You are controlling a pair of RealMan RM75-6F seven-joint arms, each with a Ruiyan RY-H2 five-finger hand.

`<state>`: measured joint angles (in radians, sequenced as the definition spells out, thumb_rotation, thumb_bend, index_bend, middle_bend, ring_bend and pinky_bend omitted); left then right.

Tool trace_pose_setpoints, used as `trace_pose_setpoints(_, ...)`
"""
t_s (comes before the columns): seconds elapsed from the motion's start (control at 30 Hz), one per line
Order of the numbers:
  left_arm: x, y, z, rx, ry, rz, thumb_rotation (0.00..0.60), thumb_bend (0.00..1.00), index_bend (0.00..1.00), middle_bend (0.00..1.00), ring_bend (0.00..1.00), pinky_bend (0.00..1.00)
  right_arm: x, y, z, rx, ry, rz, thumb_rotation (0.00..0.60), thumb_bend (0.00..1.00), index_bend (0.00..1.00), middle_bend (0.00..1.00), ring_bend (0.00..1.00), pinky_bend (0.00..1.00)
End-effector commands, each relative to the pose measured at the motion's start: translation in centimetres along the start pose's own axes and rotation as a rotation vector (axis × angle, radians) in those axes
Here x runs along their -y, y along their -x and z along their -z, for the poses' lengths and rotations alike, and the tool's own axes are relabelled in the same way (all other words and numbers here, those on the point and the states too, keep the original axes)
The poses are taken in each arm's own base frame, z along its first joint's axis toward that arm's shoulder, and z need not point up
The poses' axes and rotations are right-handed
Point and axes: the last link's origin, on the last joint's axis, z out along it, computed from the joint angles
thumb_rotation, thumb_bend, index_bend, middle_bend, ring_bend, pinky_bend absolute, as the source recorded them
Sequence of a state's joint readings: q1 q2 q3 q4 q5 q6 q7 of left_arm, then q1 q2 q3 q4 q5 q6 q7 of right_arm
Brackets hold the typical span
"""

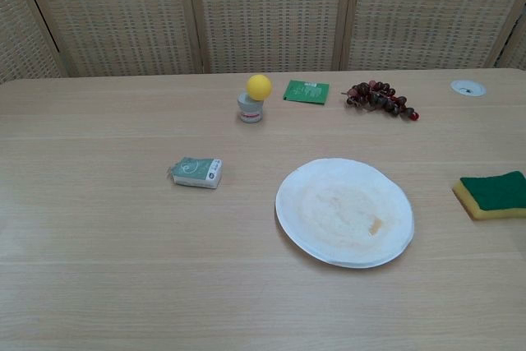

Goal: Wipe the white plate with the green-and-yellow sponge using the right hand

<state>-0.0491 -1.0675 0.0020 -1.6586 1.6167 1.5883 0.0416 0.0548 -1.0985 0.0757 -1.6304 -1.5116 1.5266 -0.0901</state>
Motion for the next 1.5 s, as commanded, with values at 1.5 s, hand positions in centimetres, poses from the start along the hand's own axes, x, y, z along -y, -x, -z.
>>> trace_pose_setpoints(1.5, 0.2, 1.9, -2.4, 0.039, -0.068, -0.049, 0.6, 0.0, 0.0, 0.0, 0.0, 0.0, 11.1, 14.0, -15.1, 0.383, -0.421, 0.349, 0.6, 0.0, 0.14, 0.16, 0.09, 0.25)
